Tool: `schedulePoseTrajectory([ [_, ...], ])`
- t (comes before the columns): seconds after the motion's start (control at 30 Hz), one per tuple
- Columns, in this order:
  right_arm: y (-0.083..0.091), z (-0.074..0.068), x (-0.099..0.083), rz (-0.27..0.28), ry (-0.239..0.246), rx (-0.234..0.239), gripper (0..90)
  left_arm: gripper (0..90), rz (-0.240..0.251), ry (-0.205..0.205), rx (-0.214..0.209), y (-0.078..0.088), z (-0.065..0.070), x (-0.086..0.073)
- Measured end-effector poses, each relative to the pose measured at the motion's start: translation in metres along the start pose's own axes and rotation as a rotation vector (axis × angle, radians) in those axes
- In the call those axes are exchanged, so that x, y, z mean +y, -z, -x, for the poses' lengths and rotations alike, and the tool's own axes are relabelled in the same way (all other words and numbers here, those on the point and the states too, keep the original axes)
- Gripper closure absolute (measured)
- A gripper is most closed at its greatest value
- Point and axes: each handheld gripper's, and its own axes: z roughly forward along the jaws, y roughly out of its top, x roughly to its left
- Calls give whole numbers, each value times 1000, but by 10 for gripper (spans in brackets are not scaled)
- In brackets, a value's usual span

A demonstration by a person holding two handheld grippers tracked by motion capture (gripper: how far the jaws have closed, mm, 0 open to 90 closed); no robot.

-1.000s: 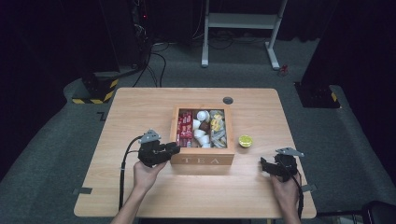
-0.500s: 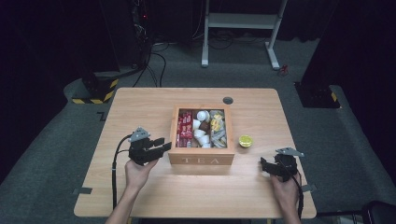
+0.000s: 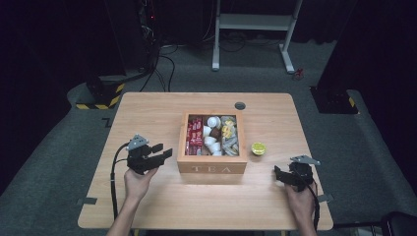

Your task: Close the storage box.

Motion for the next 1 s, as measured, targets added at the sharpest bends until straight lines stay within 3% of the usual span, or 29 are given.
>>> schedulePoseTrajectory([
  [0.43,0,0,0,0,0,0,206,409,-1,49,62,11,-18,-9],
  [0.83,0,0,0,0,0,0,206,383,-12,45,116,14,-26,-17],
  [1.0,0,0,0,0,0,0,206,380,-11,60,119,16,-31,-22],
])
